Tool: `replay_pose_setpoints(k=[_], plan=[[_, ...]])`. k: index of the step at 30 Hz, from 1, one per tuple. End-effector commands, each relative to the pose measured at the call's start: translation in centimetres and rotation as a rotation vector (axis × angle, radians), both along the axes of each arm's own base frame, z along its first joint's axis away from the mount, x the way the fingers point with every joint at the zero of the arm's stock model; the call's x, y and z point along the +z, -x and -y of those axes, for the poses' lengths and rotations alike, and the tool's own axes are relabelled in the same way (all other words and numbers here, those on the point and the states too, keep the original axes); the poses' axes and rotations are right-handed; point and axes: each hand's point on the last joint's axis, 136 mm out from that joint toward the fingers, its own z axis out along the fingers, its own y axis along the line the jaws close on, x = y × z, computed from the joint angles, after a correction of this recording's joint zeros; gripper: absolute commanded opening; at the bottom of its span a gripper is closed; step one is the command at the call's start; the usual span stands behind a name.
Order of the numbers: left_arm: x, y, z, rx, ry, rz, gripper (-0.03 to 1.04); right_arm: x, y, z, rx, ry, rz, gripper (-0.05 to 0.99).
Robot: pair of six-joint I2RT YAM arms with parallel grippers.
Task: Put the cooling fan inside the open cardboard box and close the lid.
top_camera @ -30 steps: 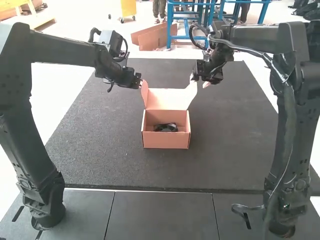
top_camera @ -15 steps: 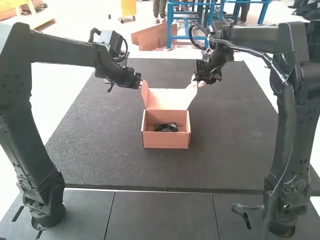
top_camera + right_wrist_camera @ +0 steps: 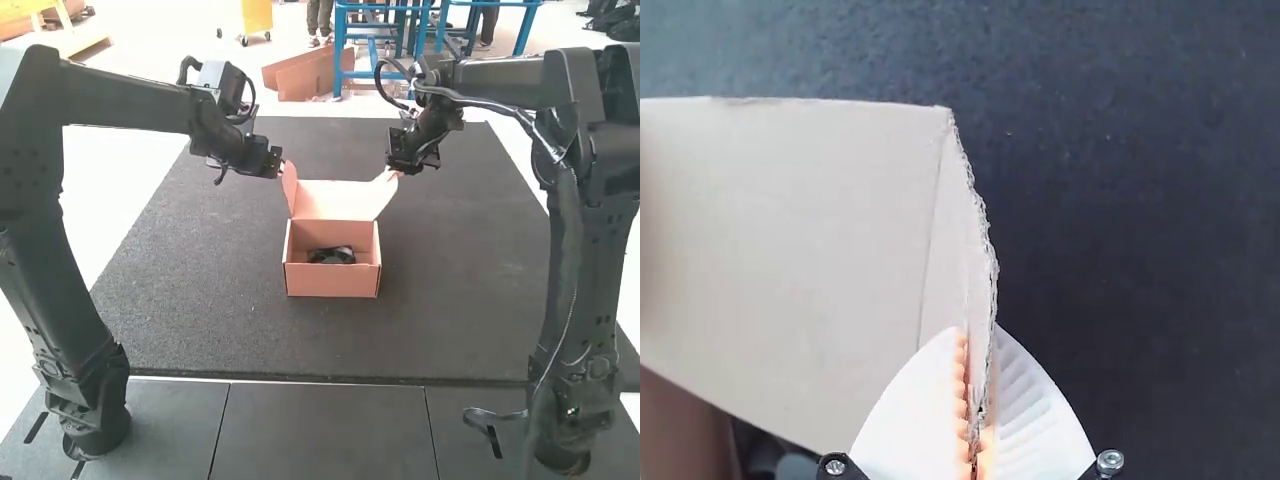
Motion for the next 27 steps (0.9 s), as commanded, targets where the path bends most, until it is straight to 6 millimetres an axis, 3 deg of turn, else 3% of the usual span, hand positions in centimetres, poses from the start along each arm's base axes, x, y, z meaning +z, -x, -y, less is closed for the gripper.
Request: replay_pose_setpoints(k=[1,6,16,21,27], plan=[[1.6,-0.6,0.8,-0.008,0.030,0.031,0.97,1.8,-0.5,-0.1,0.013,-0.011,0.036,0.05],[1.6,-0.4,1.6,-0.025,0.031,0.031,0.97,2.0,0.4,-0.3,0.046,0.016,0.021,0.02],[2.0,0.0,3.1,-0.054,0.035,0.034,0.97,3.5,2.6,-3.0,0.152,0.031,0.038,-0.01],[2.4,0.0,3.2,-0.055,0.034,0.032,0.97,3.7,3.7,-4.4,0.188,0.039,0.037,-0.01],[2.3,0.4,3.1,-0.051,0.032,0.017,0.97,4.0,4.7,-4.6,0.201,0.056,0.036,-0.01]])
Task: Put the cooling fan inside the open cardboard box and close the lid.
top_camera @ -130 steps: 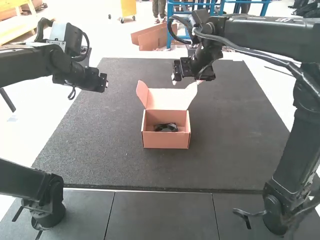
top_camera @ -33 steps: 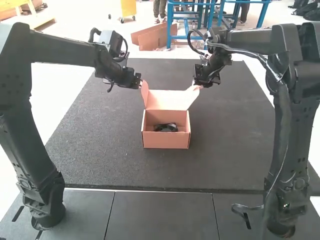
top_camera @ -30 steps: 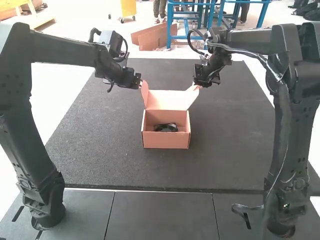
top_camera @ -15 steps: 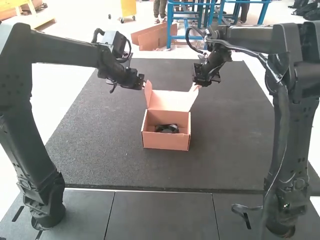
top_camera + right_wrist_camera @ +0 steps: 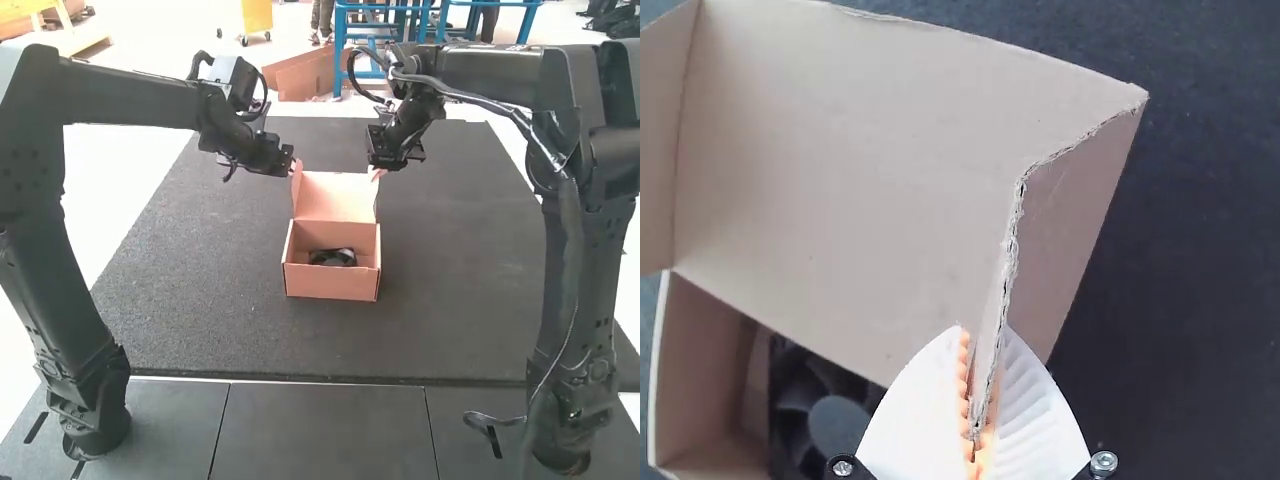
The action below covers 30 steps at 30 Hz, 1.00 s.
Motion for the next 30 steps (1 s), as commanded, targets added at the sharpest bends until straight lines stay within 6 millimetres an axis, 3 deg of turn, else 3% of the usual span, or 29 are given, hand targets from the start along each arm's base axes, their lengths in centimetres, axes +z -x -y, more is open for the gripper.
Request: replay_pose_setpoints(k=[1,15,30], plan=[[1.7,-0.4,0.7,-0.007,0.026,0.029,0.97,1.9,1.4,-0.9,0.048,-0.019,0.024,-0.01],[2.3,1.1,1.5,-0.036,0.018,0.017,0.97,1.5,4.6,0.0,0.066,-0.002,-0.009,-0.01],[3.2,3.1,0.7,-0.039,0.007,0.003,0.97,0.4,7.9,-1.3,0.130,0.018,-0.044,-0.01]])
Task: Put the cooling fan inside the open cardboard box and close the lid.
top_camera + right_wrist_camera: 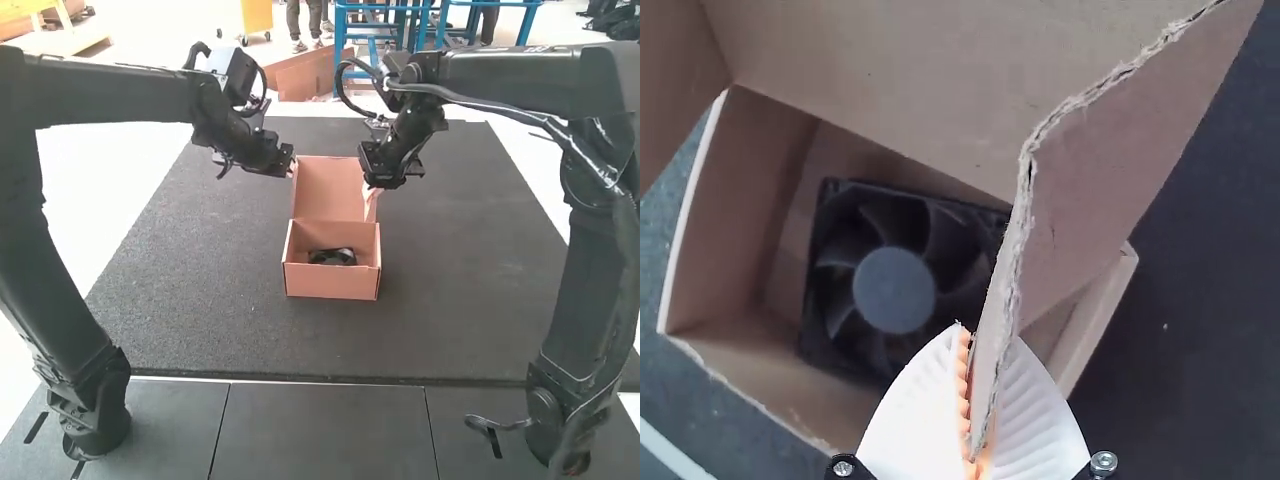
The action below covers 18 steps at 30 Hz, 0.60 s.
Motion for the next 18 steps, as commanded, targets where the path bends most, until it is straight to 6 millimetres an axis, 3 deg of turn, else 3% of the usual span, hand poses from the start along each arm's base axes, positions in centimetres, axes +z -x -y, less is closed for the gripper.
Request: replay_pose_setpoints(k=[1,12,18], plan=[[1.8,0.5,0.3,-0.013,0.018,0.037,0.97,0.6,1.3,-0.6,0.040,-0.011,0.001,-0.01],[0.7,2.1,0.1,-0.021,0.012,0.021,0.97,0.4,1.5,-0.3,0.040,-0.006,-0.005,-0.01],[0.4,2.5,0.1,-0.026,0.013,0.017,0.97,-0.3,2.8,0.3,0.042,0.011,-0.036,-0.01]])
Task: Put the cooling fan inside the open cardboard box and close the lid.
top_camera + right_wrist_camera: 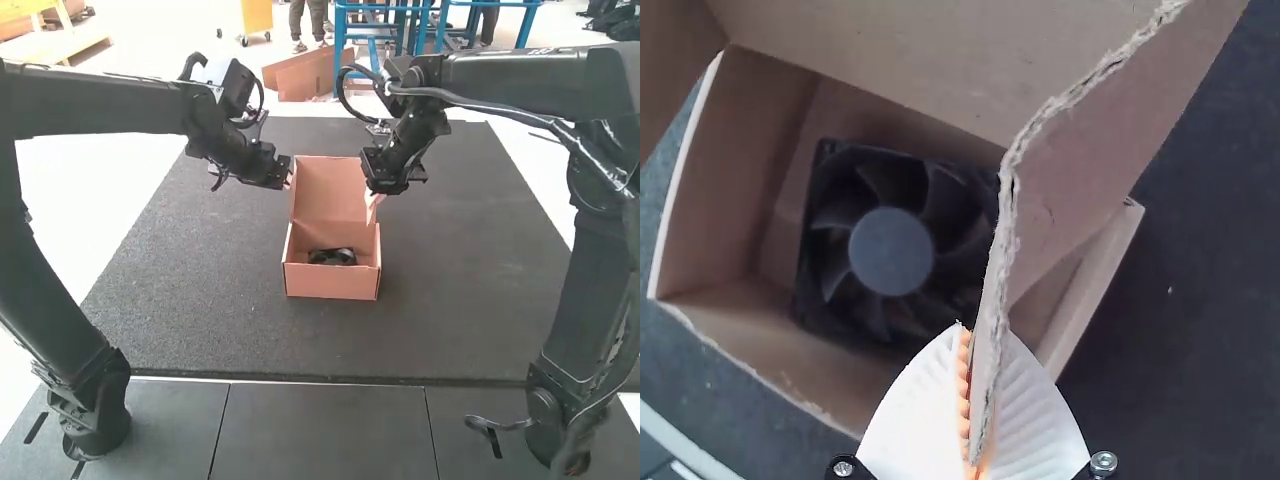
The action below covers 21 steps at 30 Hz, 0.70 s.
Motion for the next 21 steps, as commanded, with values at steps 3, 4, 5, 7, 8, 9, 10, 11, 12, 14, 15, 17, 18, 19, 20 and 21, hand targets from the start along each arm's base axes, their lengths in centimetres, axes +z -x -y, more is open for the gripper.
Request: replay_pose_setpoints(k=[3,4,5,7,8,9,10,11,12,14,15,17,18,19,20,21], plan=[[1.7,0.4,0.4,-0.017,0.026,0.043,0.97,-0.1,1.9,-0.1,0.039,0.000,-0.016,-0.01],[1.7,0.4,0.5,-0.020,0.027,0.042,0.97,-0.1,2.0,0.1,0.038,0.002,-0.015,-0.01],[1.7,0.4,0.5,-0.021,0.028,0.042,0.97,-0.1,2.2,0.1,0.039,0.001,-0.017,-0.01],[1.7,0.5,0.9,-0.033,0.036,0.042,0.97,-0.2,2.5,0.3,0.039,0.003,-0.021,-0.01],[1.7,0.6,1.3,-0.041,0.040,0.041,0.97,-0.2,2.6,0.3,0.039,0.003,-0.021,-0.01],[1.7,0.7,1.5,-0.049,0.043,0.039,0.97,-0.4,2.7,0.4,0.039,0.005,-0.024,-0.01],[1.7,0.9,1.8,-0.057,0.045,0.037,0.97,-0.5,2.8,0.5,0.039,0.005,-0.027,-0.01],[1.7,1.1,2.0,-0.066,0.046,0.034,0.97,-0.6,2.9,0.5,0.039,0.008,-0.031,-0.01],[1.8,1.3,2.4,-0.077,0.052,0.034,0.97,-0.7,2.9,0.5,0.039,0.008,-0.031,-0.01],[2.0,1.6,2.7,-0.090,0.061,0.033,0.97,-0.6,2.9,0.5,0.041,0.007,-0.031,-0.01],[1.8,1.7,2.7,-0.093,0.059,0.029,0.97,-0.6,2.9,0.5,0.040,0.005,-0.031,-0.01],[1.7,1.9,2.6,-0.092,0.057,0.023,0.97,-0.7,3.0,0.4,0.049,0.004,-0.032,-0.01],[1.6,2.0,2.6,-0.094,0.055,0.019,0.97,-0.8,3.1,0.3,0.058,0.008,-0.032,-0.01],[1.7,2.1,2.5,-0.093,0.055,0.021,0.97,-0.9,3.3,0.3,0.064,0.010,-0.033,-0.01],[1.6,2.3,2.4,-0.092,0.052,0.018,0.97,-1.0,3.4,0.2,0.069,0.012,-0.036,-0.01],[1.6,2.4,2.4,-0.091,0.054,0.019,0.97,-1.1,3.6,0.2,0.074,0.015,-0.039,-0.01]])
